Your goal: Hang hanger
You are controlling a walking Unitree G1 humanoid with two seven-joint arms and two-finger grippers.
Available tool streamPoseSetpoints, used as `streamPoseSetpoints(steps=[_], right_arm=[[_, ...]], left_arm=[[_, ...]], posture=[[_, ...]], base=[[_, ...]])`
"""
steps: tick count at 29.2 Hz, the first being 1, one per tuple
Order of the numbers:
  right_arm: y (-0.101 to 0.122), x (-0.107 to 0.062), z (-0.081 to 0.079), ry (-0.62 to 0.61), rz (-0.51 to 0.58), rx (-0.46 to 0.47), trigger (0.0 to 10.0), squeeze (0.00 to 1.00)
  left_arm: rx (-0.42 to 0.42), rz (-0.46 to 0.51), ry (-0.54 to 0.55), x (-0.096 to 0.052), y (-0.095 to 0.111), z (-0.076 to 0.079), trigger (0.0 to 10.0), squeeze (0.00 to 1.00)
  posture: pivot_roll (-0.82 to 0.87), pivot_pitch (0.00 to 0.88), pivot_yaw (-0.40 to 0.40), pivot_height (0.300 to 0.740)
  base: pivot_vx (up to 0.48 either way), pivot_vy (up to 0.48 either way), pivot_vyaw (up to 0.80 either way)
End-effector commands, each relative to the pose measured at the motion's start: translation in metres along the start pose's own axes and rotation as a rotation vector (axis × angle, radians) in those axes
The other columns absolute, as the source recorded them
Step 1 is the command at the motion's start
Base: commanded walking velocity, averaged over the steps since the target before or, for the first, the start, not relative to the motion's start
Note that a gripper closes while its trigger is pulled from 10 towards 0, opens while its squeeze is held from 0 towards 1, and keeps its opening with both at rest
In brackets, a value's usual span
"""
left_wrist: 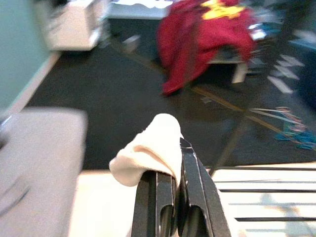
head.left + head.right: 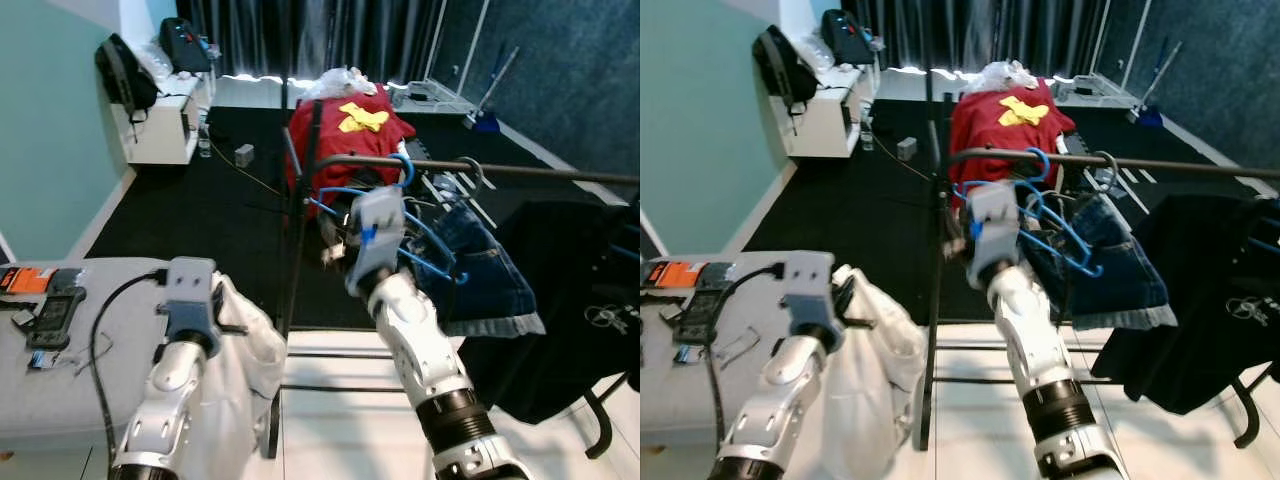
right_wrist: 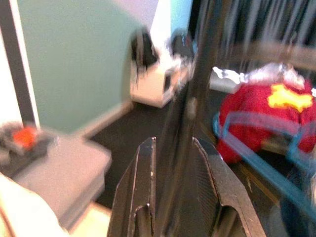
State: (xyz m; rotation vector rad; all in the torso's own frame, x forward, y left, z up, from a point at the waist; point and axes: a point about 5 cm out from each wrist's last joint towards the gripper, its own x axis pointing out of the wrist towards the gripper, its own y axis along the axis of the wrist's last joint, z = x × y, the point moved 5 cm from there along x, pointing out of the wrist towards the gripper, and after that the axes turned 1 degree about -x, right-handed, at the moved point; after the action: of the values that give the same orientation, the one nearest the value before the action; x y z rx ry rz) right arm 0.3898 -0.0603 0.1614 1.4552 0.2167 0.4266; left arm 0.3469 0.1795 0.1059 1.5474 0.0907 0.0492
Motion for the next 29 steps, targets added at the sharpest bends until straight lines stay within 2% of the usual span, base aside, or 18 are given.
streamPoseSetpoints(steps=[1, 2, 4, 6, 9, 10, 11, 12, 15, 16, 17, 18, 19, 20, 24, 29], right_arm=[[-0.019, -0.004, -0.002, 0.003, -0.057, -0.028, 10.0, 0.0], [-0.019, -0.004, -0.002, 0.003, -0.057, -0.028, 10.0, 0.0], [-0.045, -0.013, -0.006, 0.017, -0.145, -0.052, 10.0, 0.0], [-0.053, -0.017, -0.004, 0.009, -0.173, -0.047, 10.0, 0.0], [-0.062, -0.023, -0.002, -0.009, -0.202, -0.015, 10.0, 0.0], [-0.077, -0.032, 0.002, -0.034, -0.255, 0.005, 10.0, 0.0], [-0.077, -0.032, 0.002, -0.034, -0.255, 0.005, 10.0, 0.0], [-0.092, -0.042, 0.006, -0.059, -0.297, 0.02, 10.0, 0.0], [-0.101, -0.049, 0.008, -0.072, -0.324, 0.026, 10.0, 0.0], [-0.111, -0.057, 0.011, -0.098, -0.354, 0.044, 10.0, 0.0], [-0.111, -0.057, 0.011, -0.098, -0.354, 0.044, 10.0, 0.0], [-0.125, -0.066, 0.013, -0.126, -0.393, 0.061, 10.0, 0.0], [-0.125, -0.066, 0.013, -0.126, -0.393, 0.061, 10.0, 0.0], [-0.138, -0.075, 0.016, -0.155, -0.433, 0.047, 10.0, 0.0], [-0.147, -0.082, 0.02, -0.201, -0.455, 0.066, 10.0, 0.0], [-0.136, -0.072, 0.019, -0.188, -0.406, 0.064, 10.0, 0.0]], left_arm=[[-0.003, -0.012, 0.004, -0.003, -0.006, 0.002, 10.0, 0.0], [-0.003, -0.012, 0.004, -0.003, -0.006, 0.002, 10.0, 0.0], [0.055, -0.019, 0.003, -0.01, -0.013, 0.0, 10.0, 0.0], [0.075, -0.016, -0.016, -0.011, -0.014, 0.002, 10.0, 0.0], [0.075, -0.018, -0.024, -0.012, -0.016, 0.003, 10.0, 0.0], [0.067, -0.04, -0.037, -0.013, -0.022, 0.005, 10.0, 0.0], [0.067, -0.04, -0.037, -0.013, -0.022, 0.005, 10.0, 0.0], [0.051, -0.09, -0.048, -0.014, -0.034, 0.007, 10.0, 0.0], [0.041, -0.126, -0.053, -0.015, -0.043, 0.008, 10.0, 0.0], [0.048, -0.165, -0.024, -0.015, -0.054, 0.004, 10.0, 0.0], [0.048, -0.165, -0.024, -0.015, -0.054, 0.004, 10.0, 0.0], [0.021, -0.211, 0.02, -0.015, -0.066, -0.003, 10.0, 0.0], [0.021, -0.211, 0.02, -0.015, -0.066, -0.003, 10.0, 0.0], [0.004, -0.233, 0.065, -0.014, -0.074, -0.009, 10.0, 0.0], [0.001, -0.215, 0.038, -0.01, -0.073, -0.004, 10.0, 0.0], [0.062, -0.133, -0.009, -0.004, -0.056, 0.01, 10.0, 0.0]], posture=[[0.02, 0.0, -0.101, 0.74], [0.02, 0.0, -0.101, 0.74], [0.02, 0.002, -0.093, 0.74], [0.02, 0.005, -0.088, 0.74], [0.01, 0.013, -0.078, 0.74], [0.0, 0.017, -0.074, 0.74], [0.0, 0.017, -0.074, 0.74], [-0.01, 0.017, -0.064, 0.74], [-0.01, 0.017, -0.064, 0.74], [-0.03, 0.006, -0.038, 0.74], [-0.03, 0.006, -0.038, 0.74], [-0.03, 0.0, -0.007, 0.74], [-0.03, 0.0, -0.007, 0.74], [-0.04, 0.0, -0.004, 0.74], [-0.04, 0.0, -0.025, 0.74], [-0.02, 0.0, -0.024, 0.74]], base=[[0.0, 0.0, 0.0], [0.0, 0.0, 0.0], [0.0, 0.0, 0.0], [0.0, 0.0, 0.0], [0.0, 0.0, 0.0], [0.0, 0.0, -0.8], [0.0, 0.0, -0.8], [0.0, 0.0, -0.8], [0.0, 0.0, -0.8], [0.0, 0.0, -0.8], [0.0, 0.0, -0.8], [0.0, 0.0, -0.8], [0.0, 0.0, -0.8], [0.0, 0.0, -0.8], [0.0, 0.0, -0.8], [0.0, 0.0, -0.8]])
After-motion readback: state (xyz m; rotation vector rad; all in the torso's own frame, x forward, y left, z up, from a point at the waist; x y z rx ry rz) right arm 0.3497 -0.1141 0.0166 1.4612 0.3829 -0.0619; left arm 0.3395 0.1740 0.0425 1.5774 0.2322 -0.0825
